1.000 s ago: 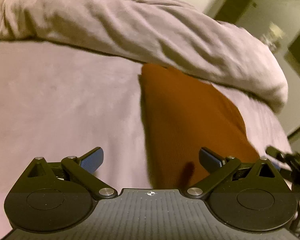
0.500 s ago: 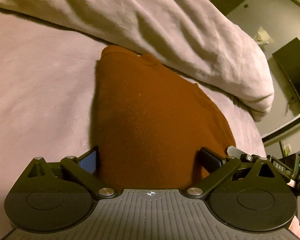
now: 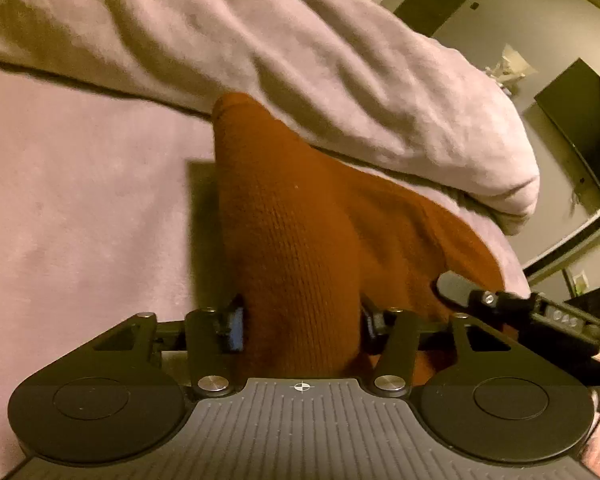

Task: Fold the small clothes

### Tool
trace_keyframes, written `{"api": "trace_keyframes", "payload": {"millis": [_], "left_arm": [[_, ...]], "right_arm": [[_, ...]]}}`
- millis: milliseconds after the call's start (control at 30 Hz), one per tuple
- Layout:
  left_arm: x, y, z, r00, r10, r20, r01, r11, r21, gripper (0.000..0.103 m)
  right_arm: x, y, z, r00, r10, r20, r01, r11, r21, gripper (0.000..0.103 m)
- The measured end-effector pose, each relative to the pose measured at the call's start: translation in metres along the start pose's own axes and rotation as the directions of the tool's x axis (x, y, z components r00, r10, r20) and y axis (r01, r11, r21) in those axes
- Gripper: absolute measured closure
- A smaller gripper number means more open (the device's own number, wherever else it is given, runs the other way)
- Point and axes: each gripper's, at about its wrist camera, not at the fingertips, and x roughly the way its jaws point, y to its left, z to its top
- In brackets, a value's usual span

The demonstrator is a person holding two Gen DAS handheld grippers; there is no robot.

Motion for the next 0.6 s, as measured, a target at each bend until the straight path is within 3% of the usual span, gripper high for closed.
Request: {"api": "trace_keyframes", "payload": {"millis": [200,600], "left_arm": [[-0.031,-0.004,-0.008,1.0,0.019,0.006,-0.019,1.0,-0.004,0.052],[-0.113,0.044,-0.016,0.993,0.119,0.018,-0.117,0.987,-0.108,0.052]], "right_arm": [[-0.01,0.055,-0.009,1.0,0.027,-0.006,-0.028,0.995,-0.097,0.075],[0.016,0.12,-0.044,0.994,0.055,-0.09,-0.064,0.994,-0.091,0.075]]}}
